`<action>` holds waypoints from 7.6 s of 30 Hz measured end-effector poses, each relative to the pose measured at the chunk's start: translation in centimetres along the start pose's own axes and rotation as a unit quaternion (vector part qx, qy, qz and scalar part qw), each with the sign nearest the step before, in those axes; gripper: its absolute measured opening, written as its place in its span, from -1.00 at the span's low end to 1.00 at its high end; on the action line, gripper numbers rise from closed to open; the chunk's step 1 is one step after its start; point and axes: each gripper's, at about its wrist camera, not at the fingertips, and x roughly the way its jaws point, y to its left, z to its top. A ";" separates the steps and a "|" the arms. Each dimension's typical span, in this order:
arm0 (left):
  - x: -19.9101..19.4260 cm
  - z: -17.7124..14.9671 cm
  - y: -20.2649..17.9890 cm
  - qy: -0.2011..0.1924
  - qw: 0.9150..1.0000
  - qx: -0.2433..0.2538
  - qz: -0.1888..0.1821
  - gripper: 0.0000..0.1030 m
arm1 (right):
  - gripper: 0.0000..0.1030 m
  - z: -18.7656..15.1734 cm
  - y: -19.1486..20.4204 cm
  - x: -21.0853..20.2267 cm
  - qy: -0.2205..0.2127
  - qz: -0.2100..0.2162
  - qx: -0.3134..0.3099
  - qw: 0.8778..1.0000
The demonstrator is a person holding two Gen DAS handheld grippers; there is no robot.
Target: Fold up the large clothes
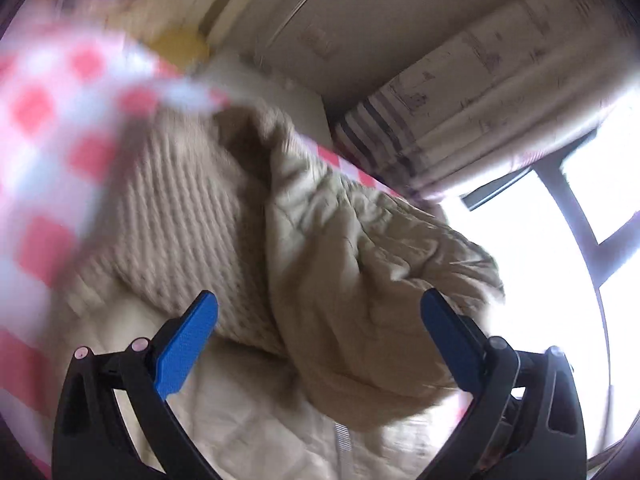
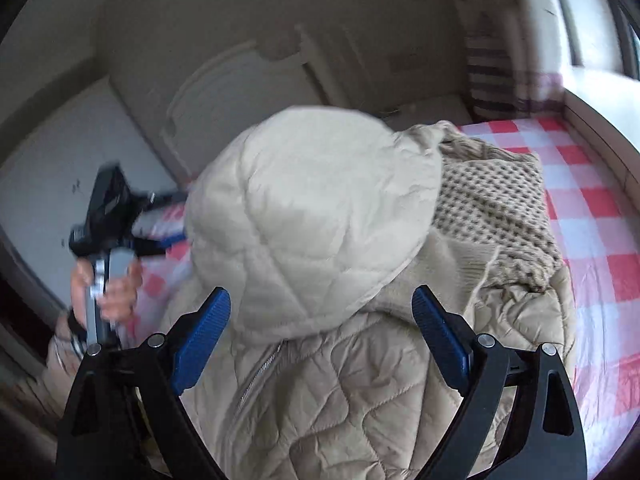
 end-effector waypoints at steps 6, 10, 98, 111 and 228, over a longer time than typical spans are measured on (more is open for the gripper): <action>-0.6 2.8 -5.2 -0.055 0.980 0.172 0.090 0.95 | 0.42 -3.5 5.2 2.9 0.066 0.064 -0.109 0.990; 2.0 6.9 -7.6 -0.055 0.954 0.251 0.154 0.95 | 0.39 -3.5 6.6 4.8 0.091 0.092 -0.122 0.984; 7.4 8.0 -6.7 -0.167 0.953 0.209 0.140 -0.87 | -0.73 12.8 -4.8 9.8 -0.151 -0.073 0.044 0.985; 5.4 0.0 3.1 -0.132 0.944 0.224 0.202 0.95 | 0.36 4.5 -5.3 9.0 -0.017 -0.155 0.019 0.988; -2.5 -19.6 1.6 -0.056 0.908 0.237 0.340 0.96 | 0.67 -8.3 -1.2 1.9 0.068 -0.197 -0.115 0.971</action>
